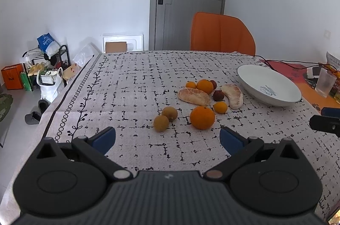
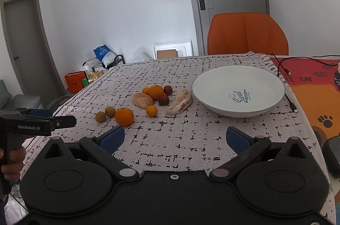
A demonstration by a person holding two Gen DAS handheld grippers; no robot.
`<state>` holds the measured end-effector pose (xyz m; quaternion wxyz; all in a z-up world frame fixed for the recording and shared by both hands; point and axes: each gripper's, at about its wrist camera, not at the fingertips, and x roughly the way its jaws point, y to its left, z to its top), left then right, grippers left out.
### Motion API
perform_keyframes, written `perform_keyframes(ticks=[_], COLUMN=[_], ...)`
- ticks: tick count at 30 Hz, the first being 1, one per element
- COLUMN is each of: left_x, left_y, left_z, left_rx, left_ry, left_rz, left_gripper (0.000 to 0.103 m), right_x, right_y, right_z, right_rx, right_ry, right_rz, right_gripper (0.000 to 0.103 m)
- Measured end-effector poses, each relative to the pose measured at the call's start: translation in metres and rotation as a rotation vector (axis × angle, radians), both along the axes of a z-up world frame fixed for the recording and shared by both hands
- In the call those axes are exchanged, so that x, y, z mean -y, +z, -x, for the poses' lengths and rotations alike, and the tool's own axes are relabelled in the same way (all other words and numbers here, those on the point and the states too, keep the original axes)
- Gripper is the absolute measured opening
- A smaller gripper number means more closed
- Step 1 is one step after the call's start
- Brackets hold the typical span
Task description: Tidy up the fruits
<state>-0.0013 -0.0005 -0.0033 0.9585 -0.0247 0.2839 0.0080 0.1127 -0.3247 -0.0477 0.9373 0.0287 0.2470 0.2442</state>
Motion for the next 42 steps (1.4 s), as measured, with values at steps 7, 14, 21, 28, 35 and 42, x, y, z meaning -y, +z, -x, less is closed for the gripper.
perform_keyframes(ticks=[7, 14, 21, 28, 35, 42], left_x=[0.0007, -0.0004, -0.0009, -0.0004, -0.0011, 0.0009], left_y=[-0.0029, -0.0027, -0.001, -0.0003, 0.001, 0.0], left_z=[-0.0012, -0.0008, -0.0002, 0.0003, 0.0006, -0.0004], left_rx=[-0.008, -0.007, -0.006, -0.003, -0.003, -0.012], left_ry=[-0.005, -0.004, -0.002, -0.013, -0.009, -0.021], left_rz=[0.001, 0.005, 0.01, 0.02, 0.028, 0.033], left_gripper=[0.103, 0.103, 0.103, 0.103, 0.103, 0.103], right_x=[0.0009, -0.0001, -0.0005, 0.0, -0.0019, 0.0015], right_y=[0.0, 0.0002, -0.0006, -0.0001, -0.0015, -0.0026], right_z=[0.0004, 0.0009, -0.0004, -0.0001, 0.0005, 0.0001], right_rx=[0.0, 0.005, 0.009, 0.008, 0.01, 0.008], right_ry=[-0.006, -0.001, -0.005, -0.01, -0.01, -0.02], right_rz=[0.002, 0.004, 0.005, 0.006, 0.016, 0.012], right_gripper=[0.103, 0.103, 0.103, 0.103, 0.103, 0.103])
